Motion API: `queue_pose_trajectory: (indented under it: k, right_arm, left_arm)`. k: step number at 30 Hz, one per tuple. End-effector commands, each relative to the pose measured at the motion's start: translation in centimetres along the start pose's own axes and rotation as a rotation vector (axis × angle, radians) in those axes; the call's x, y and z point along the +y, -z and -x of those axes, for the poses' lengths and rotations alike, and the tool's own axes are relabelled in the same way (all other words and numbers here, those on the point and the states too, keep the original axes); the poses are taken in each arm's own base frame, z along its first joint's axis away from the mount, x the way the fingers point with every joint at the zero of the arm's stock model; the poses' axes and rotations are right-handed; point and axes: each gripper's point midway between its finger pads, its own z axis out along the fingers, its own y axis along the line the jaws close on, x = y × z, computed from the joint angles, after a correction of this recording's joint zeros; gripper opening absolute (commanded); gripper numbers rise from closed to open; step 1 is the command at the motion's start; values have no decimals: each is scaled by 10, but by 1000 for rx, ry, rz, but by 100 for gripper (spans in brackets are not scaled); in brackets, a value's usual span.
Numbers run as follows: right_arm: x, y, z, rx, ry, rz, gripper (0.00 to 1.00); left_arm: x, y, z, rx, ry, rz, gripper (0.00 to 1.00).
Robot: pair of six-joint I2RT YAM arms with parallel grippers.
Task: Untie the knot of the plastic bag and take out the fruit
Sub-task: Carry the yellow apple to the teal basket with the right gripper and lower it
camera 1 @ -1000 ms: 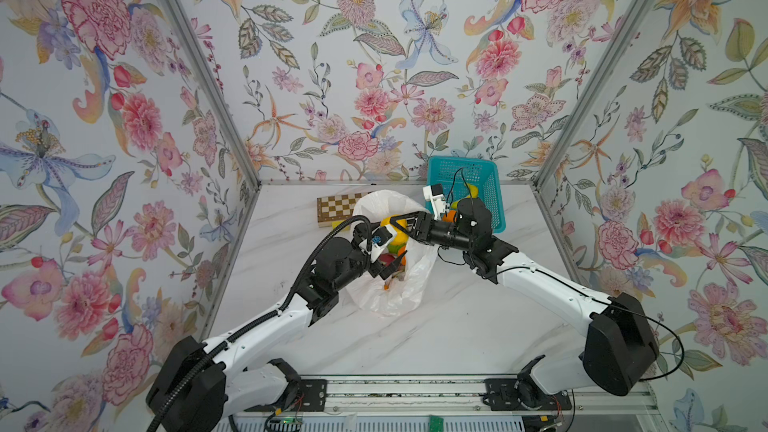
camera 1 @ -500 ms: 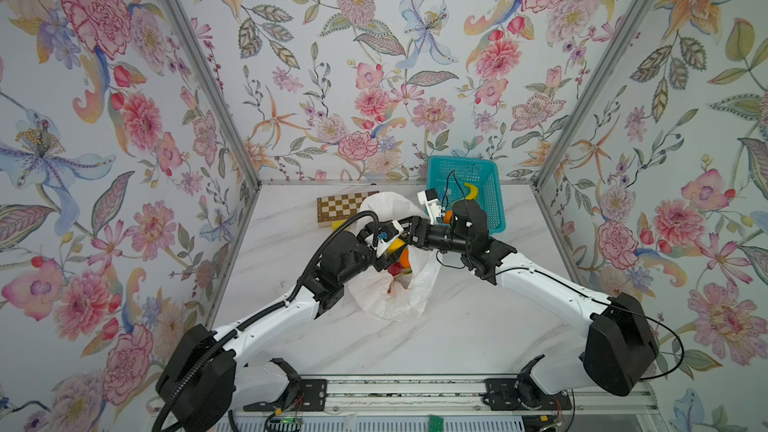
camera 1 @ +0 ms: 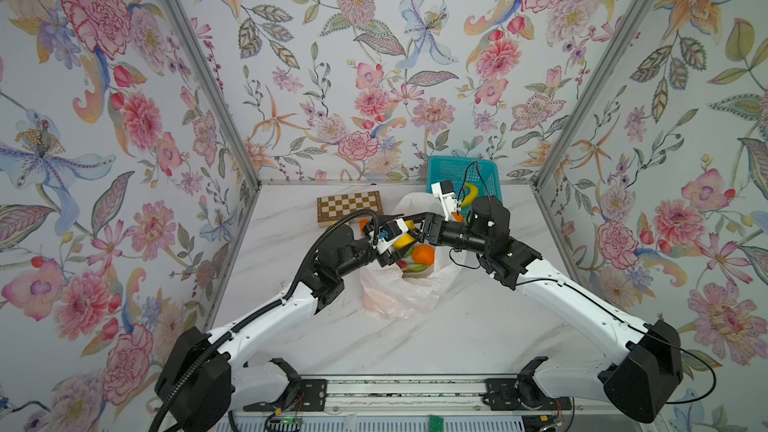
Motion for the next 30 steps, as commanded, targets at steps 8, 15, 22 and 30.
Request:
queue_pose_trajectory:
  k: [8, 15, 22, 30]
  right_arm:
    - [4, 5, 11, -32, 28, -18, 47]
    - [-33, 47, 63, -221, 79, -231, 47]
    - [-86, 94, 122, -392, 80, -449, 50]
    - [-177, 129, 165, -418, 3, -709, 50]
  left_arm:
    - [7, -4, 25, -79, 2, -4, 87]
    - [5, 4, 27, -76, 131, 13, 99]
    - [-12, 2, 16, 13, 288, -7, 99]
    - [-23, -30, -22, 200, 552, 43, 96]
